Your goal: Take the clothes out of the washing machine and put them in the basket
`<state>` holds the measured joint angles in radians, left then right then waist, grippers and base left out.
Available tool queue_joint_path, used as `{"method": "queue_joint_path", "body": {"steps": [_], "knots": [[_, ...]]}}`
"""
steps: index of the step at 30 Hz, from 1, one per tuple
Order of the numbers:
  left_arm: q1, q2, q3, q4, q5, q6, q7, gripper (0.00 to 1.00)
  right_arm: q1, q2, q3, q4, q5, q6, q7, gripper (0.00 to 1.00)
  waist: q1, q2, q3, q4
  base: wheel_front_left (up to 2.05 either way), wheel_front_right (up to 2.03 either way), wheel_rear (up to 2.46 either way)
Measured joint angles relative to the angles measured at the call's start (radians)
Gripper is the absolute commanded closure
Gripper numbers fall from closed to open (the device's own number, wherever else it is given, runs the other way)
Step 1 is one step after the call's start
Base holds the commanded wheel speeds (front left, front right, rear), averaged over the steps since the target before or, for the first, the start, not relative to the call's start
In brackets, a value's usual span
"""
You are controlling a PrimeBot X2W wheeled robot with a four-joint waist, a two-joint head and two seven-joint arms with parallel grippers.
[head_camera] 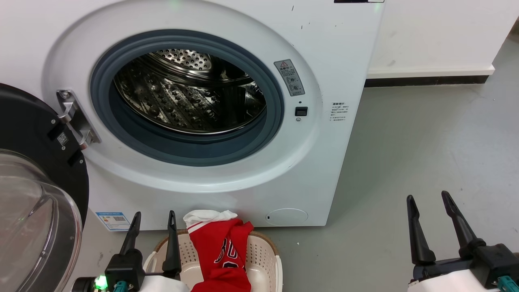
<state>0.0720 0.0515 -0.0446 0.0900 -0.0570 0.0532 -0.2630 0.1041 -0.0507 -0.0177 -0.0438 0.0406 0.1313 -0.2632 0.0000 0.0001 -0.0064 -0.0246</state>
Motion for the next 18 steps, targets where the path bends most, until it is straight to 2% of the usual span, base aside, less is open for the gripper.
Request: {"method": "queue_joint_path", "body": {"steps": [6, 7, 13, 18], "knots": [[0.0, 0.0, 0.004, 0.006, -0.001, -0.006, 0.0, 0.0, 0.0, 0.0, 0.001, 0.0, 0.004, 0.0, 0.0, 0.0, 0.0, 0.0, 0.001, -0.001, 0.0, 0.0, 0.0], [0.0, 0.0, 0.004, 0.007, -0.004, -0.008, 0.0, 1.0, 0.0, 0.0, 0.001, 0.002, 0.004, 0.0, 0.0, 1.0, 0.0, 0.0, 0.001, -0.001, 0.0, 0.0, 0.0], [0.02, -0.001, 0.002, 0.063, -0.01, -0.009, 0.007, 1.0, 0.007, 0.0, 0.002, 0.057, 0.004, 0.0, 0.004, 1.0, 0.0001, 0.0, 0.001, -0.001, 0.0, 0.0, 0.0], [0.023, -0.001, 0.012, 0.079, -0.101, -0.018, 0.033, 1.0, 0.008, -0.001, 0.004, 0.075, 0.103, 0.0, 0.018, 1.0, 0.0001, 0.0, 0.002, 0.0, 0.0, 0.0, 0.0]]}}
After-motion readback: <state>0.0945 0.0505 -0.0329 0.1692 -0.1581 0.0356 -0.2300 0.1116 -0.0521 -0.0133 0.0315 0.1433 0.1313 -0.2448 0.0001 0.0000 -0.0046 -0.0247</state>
